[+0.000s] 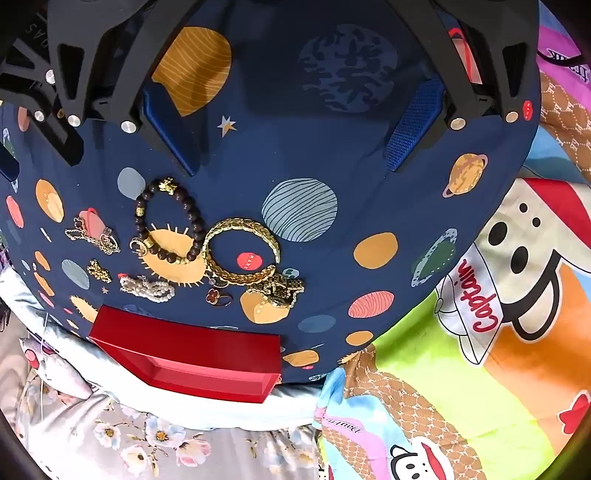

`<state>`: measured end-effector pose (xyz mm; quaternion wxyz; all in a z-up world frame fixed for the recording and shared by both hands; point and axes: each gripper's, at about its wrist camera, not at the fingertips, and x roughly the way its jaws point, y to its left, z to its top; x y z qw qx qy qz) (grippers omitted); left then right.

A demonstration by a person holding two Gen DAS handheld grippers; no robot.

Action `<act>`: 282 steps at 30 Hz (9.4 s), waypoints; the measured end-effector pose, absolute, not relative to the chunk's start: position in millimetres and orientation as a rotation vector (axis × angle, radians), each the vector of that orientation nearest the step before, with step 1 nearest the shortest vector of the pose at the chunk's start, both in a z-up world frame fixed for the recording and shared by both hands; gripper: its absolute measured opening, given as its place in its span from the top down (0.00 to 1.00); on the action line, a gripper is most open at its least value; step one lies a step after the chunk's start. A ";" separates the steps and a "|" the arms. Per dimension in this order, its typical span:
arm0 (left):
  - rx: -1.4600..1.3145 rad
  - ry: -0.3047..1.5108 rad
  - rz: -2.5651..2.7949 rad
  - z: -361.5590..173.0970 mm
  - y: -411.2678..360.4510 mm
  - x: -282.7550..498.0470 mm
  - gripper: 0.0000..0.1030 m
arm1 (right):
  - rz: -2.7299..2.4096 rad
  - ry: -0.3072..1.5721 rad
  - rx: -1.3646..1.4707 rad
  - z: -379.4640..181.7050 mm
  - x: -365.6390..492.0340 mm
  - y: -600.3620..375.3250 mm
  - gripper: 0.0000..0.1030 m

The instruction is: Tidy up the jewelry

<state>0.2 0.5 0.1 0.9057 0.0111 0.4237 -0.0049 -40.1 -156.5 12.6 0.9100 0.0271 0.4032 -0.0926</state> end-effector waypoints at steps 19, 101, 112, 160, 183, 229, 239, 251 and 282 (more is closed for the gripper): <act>0.048 0.876 0.000 -1.8 -1.5 1.8 0.05 | -0.191 0.830 0.055 12.4 -39.4 -158.3 0.05; 0.058 0.870 -0.012 0.0 -6.6 0.7 0.07 | -0.189 0.832 0.067 13.2 -39.2 -161.6 0.05; 0.059 0.868 -0.012 0.2 -6.9 1.1 0.07 | -0.188 0.832 0.068 13.5 -39.1 -161.7 0.05; -0.032 0.938 -0.052 4.5 -11.9 69.7 0.29 | -0.128 0.850 0.123 12.6 -36.9 -174.8 0.05; -0.082 0.926 -0.097 8.9 7.3 55.9 0.48 | -0.130 0.855 0.121 11.5 -36.6 -174.4 0.05; -0.114 0.879 -0.109 27.0 58.6 21.4 0.48 | 0.070 0.893 0.118 29.1 33.8 -118.2 0.93; -0.059 0.750 -0.166 84.5 29.5 58.6 0.48 | 0.072 0.763 0.096 99.0 64.8 -159.3 0.93; 0.009 0.658 -0.206 121.2 -38.6 196.3 0.48 | 0.063 0.720 0.073 127.6 215.4 -217.5 0.93; 0.064 0.772 -0.125 54.7 -70.3 301.2 0.42 | 0.011 0.697 0.097 79.1 306.1 -234.4 0.52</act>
